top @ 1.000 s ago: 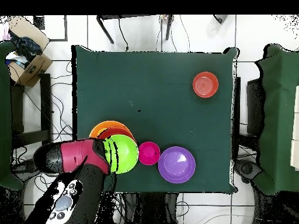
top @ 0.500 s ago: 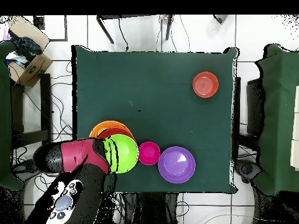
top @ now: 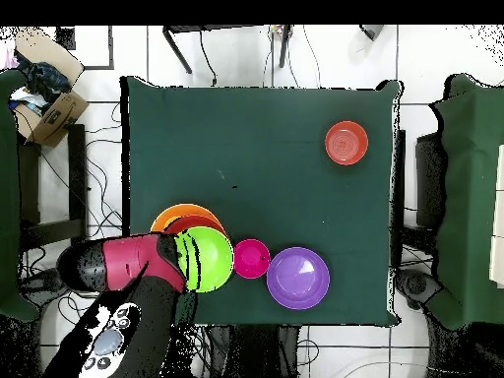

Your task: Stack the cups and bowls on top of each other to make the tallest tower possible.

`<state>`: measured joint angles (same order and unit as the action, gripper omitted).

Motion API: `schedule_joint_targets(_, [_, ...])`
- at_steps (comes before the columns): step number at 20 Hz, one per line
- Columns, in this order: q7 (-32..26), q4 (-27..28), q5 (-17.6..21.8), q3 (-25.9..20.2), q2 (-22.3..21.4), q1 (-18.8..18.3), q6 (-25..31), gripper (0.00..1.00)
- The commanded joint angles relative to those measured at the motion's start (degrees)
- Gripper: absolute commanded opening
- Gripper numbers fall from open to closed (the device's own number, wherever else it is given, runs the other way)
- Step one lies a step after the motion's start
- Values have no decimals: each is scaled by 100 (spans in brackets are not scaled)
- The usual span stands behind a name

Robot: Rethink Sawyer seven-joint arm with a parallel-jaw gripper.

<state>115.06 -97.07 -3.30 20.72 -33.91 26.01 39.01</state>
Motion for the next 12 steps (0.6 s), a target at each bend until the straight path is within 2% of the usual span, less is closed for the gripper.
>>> schedule_joint_targets(1, [928, 401, -159, -446, 151, -120, -14, 0])
schedule_joint_targets(12, [1061, 647, -213, -418, 296, -49, 74, 0])
